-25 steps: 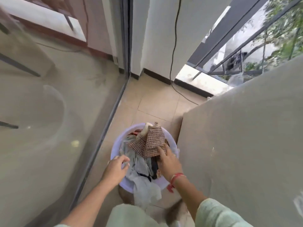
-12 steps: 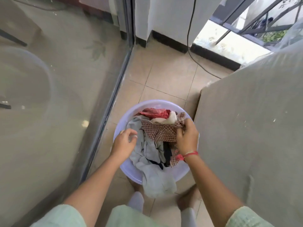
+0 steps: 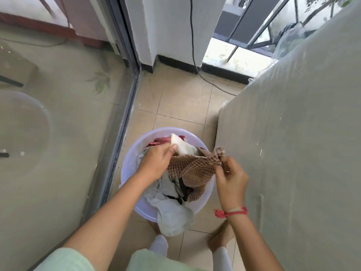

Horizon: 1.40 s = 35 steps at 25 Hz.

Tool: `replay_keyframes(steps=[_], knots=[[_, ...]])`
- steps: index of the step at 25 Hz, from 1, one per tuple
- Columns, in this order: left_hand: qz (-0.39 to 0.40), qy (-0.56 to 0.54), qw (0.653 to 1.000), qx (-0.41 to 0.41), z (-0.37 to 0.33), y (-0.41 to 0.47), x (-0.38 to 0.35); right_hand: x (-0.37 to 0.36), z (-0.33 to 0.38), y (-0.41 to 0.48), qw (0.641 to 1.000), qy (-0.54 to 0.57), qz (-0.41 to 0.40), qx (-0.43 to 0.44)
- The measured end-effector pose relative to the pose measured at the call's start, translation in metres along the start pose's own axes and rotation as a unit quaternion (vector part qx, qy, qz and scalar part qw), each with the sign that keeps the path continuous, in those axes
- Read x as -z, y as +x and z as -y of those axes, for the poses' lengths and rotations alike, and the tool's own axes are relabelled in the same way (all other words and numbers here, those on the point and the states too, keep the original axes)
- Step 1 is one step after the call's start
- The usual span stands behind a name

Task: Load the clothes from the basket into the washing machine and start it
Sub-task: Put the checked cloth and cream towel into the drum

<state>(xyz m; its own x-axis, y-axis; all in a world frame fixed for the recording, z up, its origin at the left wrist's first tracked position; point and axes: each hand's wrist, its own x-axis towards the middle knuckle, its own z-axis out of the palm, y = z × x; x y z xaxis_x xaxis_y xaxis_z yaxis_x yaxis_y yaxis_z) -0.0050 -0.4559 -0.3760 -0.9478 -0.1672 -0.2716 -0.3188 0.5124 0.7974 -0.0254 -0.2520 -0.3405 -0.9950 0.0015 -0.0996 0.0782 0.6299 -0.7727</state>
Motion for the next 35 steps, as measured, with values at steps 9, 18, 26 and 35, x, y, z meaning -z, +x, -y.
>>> replay_keyframes(steps=[9,18,26,35], knots=[[-0.168,-0.061,0.984,0.01,-0.18,-0.032,0.105,0.125,0.164,-0.017,0.984,0.086,-0.096,0.125],[-0.348,0.056,0.925,-0.144,-0.354,-0.099,0.263,0.229,0.292,-0.032,0.95,0.253,-0.057,0.174],[-0.431,0.041,0.85,-0.3,-0.515,-0.137,0.293,0.385,0.365,-0.013,0.861,0.32,-0.208,0.336],[-0.37,-0.002,0.842,-0.393,-0.638,-0.149,0.176,0.566,0.337,0.006,0.796,0.36,-0.285,0.394]])
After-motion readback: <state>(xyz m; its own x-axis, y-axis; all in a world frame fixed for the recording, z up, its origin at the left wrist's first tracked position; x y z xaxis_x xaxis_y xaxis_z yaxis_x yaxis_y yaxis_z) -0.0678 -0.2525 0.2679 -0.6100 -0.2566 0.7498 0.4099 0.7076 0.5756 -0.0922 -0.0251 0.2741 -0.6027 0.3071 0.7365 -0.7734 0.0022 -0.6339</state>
